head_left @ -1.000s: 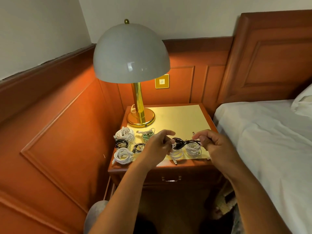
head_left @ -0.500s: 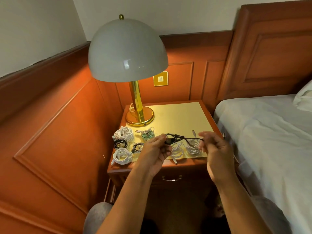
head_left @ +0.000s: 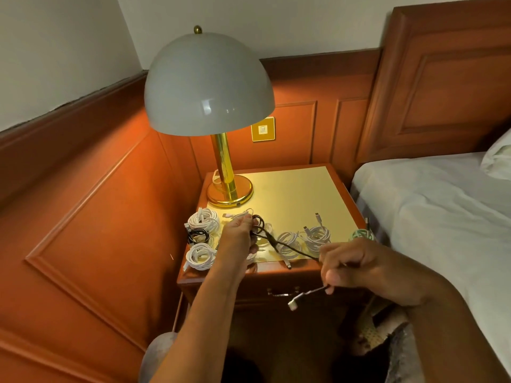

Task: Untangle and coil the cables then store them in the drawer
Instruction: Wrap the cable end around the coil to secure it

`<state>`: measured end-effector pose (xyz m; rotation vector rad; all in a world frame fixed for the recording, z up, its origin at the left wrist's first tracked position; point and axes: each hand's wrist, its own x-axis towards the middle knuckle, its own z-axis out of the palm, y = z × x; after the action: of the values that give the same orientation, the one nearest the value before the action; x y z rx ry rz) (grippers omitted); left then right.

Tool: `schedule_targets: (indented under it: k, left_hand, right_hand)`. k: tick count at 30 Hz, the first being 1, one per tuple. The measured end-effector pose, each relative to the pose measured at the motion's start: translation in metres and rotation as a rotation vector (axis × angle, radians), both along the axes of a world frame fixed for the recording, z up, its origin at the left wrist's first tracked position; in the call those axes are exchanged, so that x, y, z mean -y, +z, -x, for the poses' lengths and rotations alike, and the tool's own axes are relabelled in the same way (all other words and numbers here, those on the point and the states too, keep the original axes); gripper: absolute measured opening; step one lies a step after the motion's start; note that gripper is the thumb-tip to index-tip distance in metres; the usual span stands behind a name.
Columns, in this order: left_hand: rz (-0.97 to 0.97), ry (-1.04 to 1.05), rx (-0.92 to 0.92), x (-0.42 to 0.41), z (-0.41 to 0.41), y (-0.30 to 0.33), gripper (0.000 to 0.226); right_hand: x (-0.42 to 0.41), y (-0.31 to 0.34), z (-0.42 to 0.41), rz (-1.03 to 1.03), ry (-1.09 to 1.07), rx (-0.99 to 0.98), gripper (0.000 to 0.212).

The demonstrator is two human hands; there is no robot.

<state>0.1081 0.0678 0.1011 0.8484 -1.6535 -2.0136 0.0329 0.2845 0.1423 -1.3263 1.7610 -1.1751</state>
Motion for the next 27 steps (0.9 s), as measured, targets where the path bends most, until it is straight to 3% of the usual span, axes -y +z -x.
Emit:
schedule_targets:
  k: [3,7,9,12,15,18,22,24,27]
  left_hand:
    - [-0.040,-0.040,-0.064,0.005,-0.003,0.000,0.027]
    - [-0.187,-0.175,-0.229,-0.003,-0.006,0.012,0.021]
    - [-0.204,-0.207,-0.263,-0.008,-0.005,0.015,0.019]
    - [-0.215,-0.237,-0.300,-0.016,-0.004,0.017,0.018]
    - [-0.079,-0.104,-0.281,-0.015,-0.003,0.016,0.020]
    - [0.272,0.060,-0.169,-0.007,-0.004,0.013,0.026]
    - [0.697,-0.069,-0.069,-0.010,-0.011,0.008,0.028]
    - [0.709,-0.166,-0.091,-0.008,-0.016,0.009,0.028]
    - [0.426,-0.228,-0.192,-0.007,-0.024,0.020,0.027]
  right_hand:
    - [-0.001,0.001,0.006,0.044,-0.144,0.094,0.016]
    - [0.018,-0.009,0.013,-0.222,-0.414,-0.180,0.020]
    - [0.031,-0.010,0.011,-0.143,-0.545,-0.236,0.022]
    - [0.052,-0.016,0.000,-0.073,-0.530,-0.296,0.036]
    - [0.058,-0.024,-0.006,-0.055,-0.539,-0.321,0.013]
    - [0.047,-0.027,-0.006,-0.034,-0.520,-0.172,0.017]
    - [0.031,-0.019,-0.005,0.003,-0.544,-0.039,0.016]
    - [0.024,-0.013,0.000,0.044,-0.603,0.006,0.018]
    - [0.012,-0.003,0.004,0.135,-0.697,0.088,0.014]
